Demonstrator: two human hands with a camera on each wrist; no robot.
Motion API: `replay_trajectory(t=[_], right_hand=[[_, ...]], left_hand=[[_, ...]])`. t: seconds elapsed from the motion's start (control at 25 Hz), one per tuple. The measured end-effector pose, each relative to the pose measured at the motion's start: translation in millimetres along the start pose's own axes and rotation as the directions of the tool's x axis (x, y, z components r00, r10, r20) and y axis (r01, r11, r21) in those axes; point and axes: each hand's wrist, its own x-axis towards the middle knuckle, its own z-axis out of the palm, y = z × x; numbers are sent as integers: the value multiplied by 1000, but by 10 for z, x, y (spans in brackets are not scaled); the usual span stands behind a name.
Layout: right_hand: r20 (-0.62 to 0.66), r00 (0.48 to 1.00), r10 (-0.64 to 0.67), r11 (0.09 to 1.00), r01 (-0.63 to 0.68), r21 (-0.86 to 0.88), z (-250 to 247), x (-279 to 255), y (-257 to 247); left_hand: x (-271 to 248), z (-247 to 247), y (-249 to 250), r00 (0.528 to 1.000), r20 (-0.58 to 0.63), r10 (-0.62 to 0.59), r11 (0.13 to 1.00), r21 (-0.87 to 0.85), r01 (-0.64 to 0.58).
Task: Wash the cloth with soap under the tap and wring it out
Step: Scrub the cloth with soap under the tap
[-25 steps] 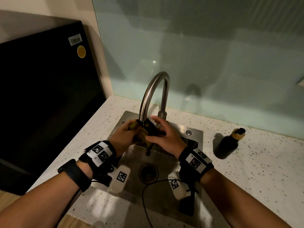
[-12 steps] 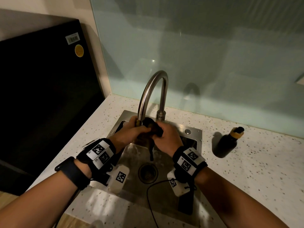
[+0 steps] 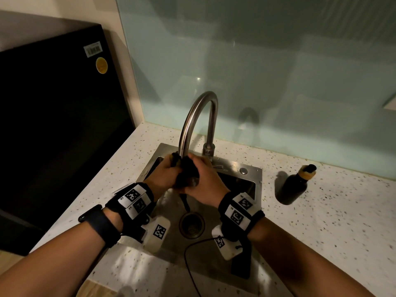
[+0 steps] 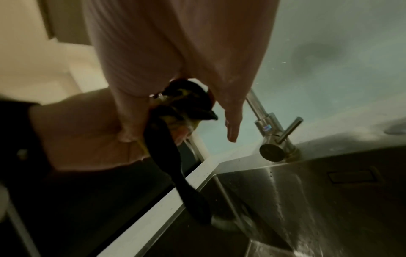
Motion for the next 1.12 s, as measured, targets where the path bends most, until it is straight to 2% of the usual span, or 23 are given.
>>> replay_trajectory(t=[0.12, 0.2, 0.28, 0.4, 0.44, 0.56, 0.6, 0.68, 0.76, 0.84, 1.0, 1.12], right_hand=[[-48, 998, -33, 998, 30, -58, -19, -6, -31], [-101, 993, -62, 990, 48, -135, -48, -28, 4], [-153, 984, -88, 975, 54, -214, -61, -23, 15], [-85, 991, -100, 943, 68, -325, -22, -9, -54], [-39, 996, -79, 956, 65, -287, -30, -14, -65], [24, 999, 24, 997, -26, 72, -174, -33, -10], [18, 997, 75, 988, -77, 133, -229, -39, 17], [37, 985, 167, 977, -171, 131, -280, -47, 77], [109, 980, 168, 947, -191, 257, -235, -51, 99], [71, 991, 118, 918, -136, 373, -182, -33, 83], [-64, 994, 85, 983, -73, 169, -185, -27, 77], [-150, 989, -1, 999, 9, 47, -140, -48, -29]], left_hand=[[-32, -24, 49, 992, 102, -70, 995, 73, 63], [-55, -68, 65, 989, 108, -96, 990, 115, 83], [-97, -80, 94, 986, 104, -131, 990, 58, 126], [-102, -2, 84, 989, 101, -105, 990, -81, 114], [-95, 23, 74, 994, 87, -65, 993, -96, 74], [-96, -25, 55, 1000, 1, 5, 998, -60, -5], [-79, -61, 37, 1000, -7, 10, 998, -61, -10], [-70, -88, 1, 999, 1, 42, 997, -72, -41], [-86, -50, -8, 998, 3, 62, 997, -56, -62], [-103, 4, -3, 997, 62, 42, 999, -20, -41], [-139, -117, 82, 992, 108, -66, 993, 104, 55], [-195, -103, 161, 984, 176, -14, 998, 69, 1]])
